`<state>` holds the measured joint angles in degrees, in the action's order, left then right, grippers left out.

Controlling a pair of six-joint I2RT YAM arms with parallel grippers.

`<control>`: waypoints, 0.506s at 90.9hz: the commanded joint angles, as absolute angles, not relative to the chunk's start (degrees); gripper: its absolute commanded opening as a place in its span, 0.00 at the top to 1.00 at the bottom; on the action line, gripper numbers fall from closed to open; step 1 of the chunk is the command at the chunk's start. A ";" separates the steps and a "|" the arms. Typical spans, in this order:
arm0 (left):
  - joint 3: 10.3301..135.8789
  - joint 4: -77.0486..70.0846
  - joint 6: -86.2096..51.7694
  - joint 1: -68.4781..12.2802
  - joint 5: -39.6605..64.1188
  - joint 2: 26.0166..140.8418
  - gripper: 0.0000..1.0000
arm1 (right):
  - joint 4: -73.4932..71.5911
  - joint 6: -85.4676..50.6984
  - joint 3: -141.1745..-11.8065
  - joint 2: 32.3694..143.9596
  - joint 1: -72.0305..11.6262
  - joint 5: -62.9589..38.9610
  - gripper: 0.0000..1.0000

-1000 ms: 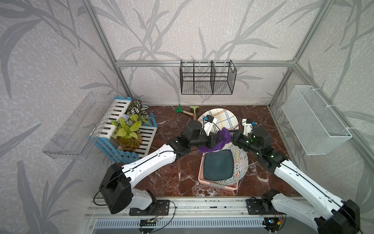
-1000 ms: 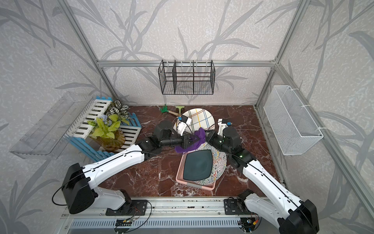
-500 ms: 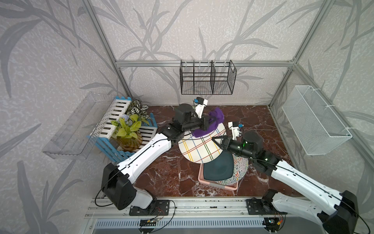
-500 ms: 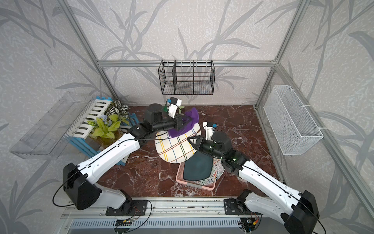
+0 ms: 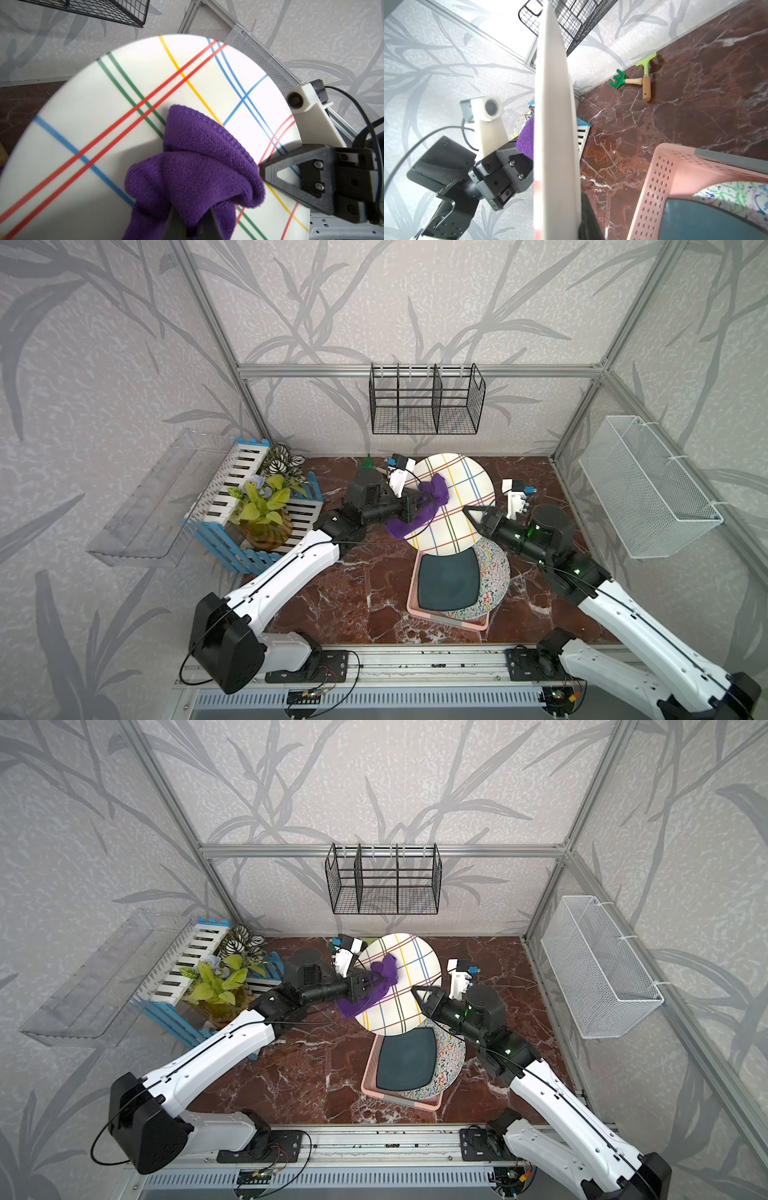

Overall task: Wipe the wet plate dry
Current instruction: Wipe the plate with towel.

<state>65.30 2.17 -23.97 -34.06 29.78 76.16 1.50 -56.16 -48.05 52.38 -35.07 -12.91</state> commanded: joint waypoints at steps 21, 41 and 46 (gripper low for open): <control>64.25 3.25 -25.32 -43.58 33.89 82.67 1.00 | -17.82 -58.82 -56.61 53.17 -32.39 -12.81 1.00; 64.75 12.55 -19.91 -43.12 26.87 81.89 1.00 | -27.64 -64.95 -55.59 56.02 -30.71 -24.76 1.00; 64.53 14.61 -20.67 -39.49 22.60 81.34 1.00 | -27.66 -64.48 -54.39 55.59 -32.33 -26.23 1.00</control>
